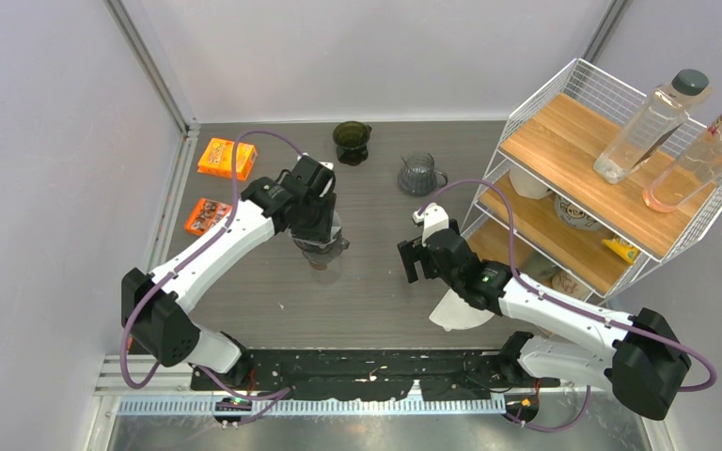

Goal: Place the coffee filter in the dripper

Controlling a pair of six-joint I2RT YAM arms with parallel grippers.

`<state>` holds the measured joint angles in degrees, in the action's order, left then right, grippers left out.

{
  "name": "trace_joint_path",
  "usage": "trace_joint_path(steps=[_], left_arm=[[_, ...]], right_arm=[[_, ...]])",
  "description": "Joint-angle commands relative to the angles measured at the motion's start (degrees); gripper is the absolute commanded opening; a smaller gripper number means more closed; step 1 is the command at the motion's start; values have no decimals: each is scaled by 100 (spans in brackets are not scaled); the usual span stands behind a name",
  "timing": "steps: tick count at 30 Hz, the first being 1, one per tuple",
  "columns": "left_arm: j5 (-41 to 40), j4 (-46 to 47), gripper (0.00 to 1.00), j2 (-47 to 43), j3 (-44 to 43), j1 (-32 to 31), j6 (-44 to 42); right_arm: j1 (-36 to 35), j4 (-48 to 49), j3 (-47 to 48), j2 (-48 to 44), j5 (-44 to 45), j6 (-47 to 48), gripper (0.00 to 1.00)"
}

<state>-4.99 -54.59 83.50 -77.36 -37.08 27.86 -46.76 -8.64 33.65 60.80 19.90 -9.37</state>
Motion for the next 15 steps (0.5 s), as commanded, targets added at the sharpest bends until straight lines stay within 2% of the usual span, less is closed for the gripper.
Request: trace_joint_path(steps=[1, 7, 15], left_arm=[[49, 19, 40, 12, 25, -23, -14], [117, 21, 30, -46, 1, -24, 0], [-1, -90, 29, -166, -253, -104, -17]], right_arm=[[1, 174, 237, 6, 123, -4, 96], [0, 171, 238, 18, 127, -8, 96], [0, 170, 245, 29, 124, -5, 95]])
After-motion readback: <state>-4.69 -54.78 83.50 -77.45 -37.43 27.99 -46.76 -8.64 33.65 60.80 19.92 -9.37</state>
